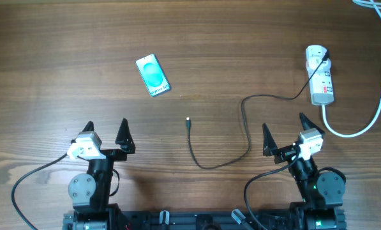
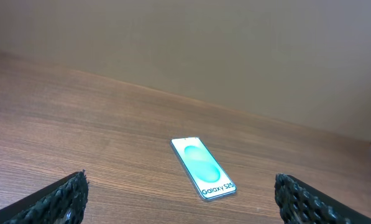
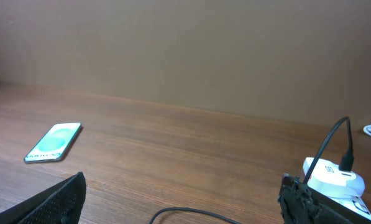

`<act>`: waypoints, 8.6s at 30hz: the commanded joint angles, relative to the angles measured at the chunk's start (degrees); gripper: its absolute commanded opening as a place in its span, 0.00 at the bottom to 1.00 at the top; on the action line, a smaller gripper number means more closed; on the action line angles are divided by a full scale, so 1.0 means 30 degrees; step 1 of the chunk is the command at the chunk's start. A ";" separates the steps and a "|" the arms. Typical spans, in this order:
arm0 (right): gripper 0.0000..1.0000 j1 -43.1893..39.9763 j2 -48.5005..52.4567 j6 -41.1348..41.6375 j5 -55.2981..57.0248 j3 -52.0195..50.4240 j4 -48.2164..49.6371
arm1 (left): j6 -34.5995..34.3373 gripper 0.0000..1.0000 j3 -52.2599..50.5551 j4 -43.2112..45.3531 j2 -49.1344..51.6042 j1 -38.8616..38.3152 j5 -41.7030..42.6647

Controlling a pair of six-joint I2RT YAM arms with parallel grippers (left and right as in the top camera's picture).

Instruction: Plug charger to phone and switch on socket

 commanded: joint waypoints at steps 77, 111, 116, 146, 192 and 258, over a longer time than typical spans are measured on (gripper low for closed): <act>0.99 -0.0058 -0.0153 -0.0357 0.0175 -0.0036 0.0066 | -0.4532 0.30 2.4880 -1.4018 3.3135 -0.3869 -0.0342; 1.00 -0.0058 -0.0153 -0.0350 0.0175 -0.0036 0.0066 | -0.7300 1.00 2.4880 -0.7752 3.8089 -0.7067 -0.5967; 1.00 -0.0058 -0.0153 -0.0342 0.0175 -0.0036 0.0066 | -0.7286 0.99 2.4873 -0.7563 3.9102 -0.7060 -0.5967; 1.00 -0.0058 -0.0153 -0.0357 0.0175 -0.0036 0.0066 | -0.6717 0.78 2.4880 -1.0579 3.9415 -0.5945 -0.3213; 1.00 -0.0058 -0.0153 -0.0357 0.0175 -0.0036 0.0066 | -0.2776 1.00 2.6170 -1.3522 3.9335 -0.5566 -0.3184; 1.00 -0.0058 -0.0153 -0.0350 0.0175 -0.0036 0.0066 | -0.1785 1.00 2.5733 -1.3049 3.9372 -0.6462 -0.2608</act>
